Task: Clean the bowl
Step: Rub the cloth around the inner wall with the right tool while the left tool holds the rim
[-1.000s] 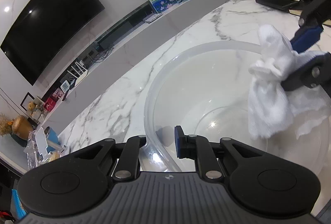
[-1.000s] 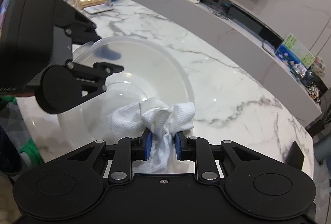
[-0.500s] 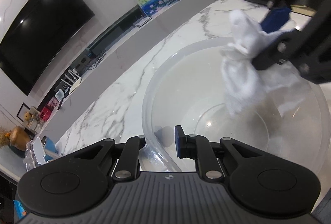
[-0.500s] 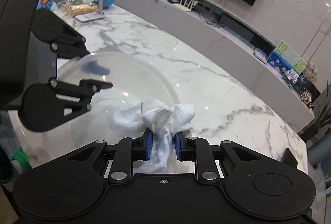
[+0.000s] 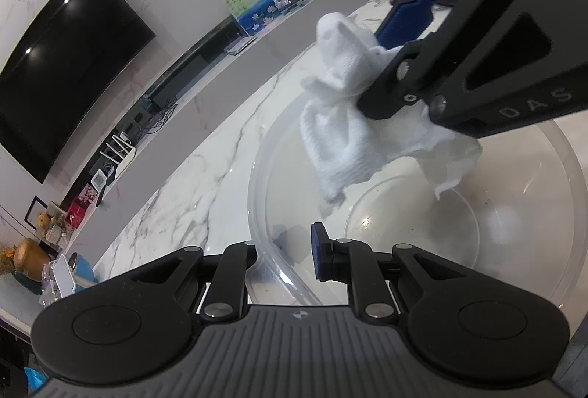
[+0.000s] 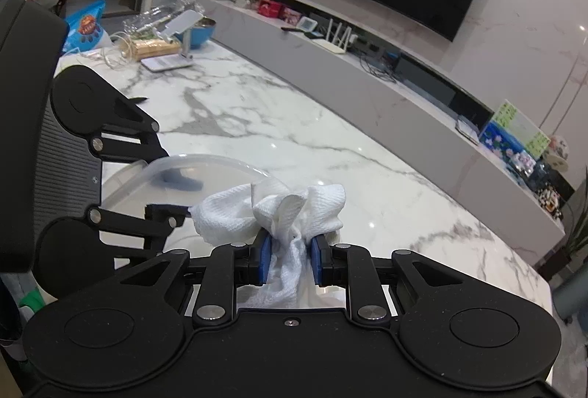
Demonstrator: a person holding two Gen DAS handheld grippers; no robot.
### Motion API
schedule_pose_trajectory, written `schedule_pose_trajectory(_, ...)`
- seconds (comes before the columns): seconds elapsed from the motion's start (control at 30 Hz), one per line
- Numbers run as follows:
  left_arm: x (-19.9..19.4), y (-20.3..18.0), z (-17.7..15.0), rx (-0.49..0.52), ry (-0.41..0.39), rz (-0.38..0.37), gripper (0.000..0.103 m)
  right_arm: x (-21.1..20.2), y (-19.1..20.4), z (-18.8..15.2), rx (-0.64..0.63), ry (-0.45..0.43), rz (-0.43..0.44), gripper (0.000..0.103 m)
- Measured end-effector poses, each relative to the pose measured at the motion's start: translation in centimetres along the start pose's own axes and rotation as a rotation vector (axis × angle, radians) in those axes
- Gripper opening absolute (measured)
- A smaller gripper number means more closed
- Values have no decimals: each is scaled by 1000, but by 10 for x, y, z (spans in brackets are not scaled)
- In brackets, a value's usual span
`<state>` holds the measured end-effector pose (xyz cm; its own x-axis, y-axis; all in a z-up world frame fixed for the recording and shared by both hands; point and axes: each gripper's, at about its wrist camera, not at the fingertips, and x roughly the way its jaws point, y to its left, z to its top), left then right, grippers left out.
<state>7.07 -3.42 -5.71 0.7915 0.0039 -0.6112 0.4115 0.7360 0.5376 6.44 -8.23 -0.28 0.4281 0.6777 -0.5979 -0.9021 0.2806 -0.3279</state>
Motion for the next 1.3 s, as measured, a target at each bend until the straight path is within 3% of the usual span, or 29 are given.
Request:
schedule_pose_trajectory(0.6,-4,-7,-2,18,-22,-31,15,-10,7,-1,-101,-97,154,19)
schedule_pose_trajectory(0.93,-3,1,-4,20,-19,-30,15,-7,16,-1,-140,-45,55,19)
schedule_pose_trajectory(1.3,1,11,-3,-14,14,11,14,-6,-2,-7,-44,62,-3,19)
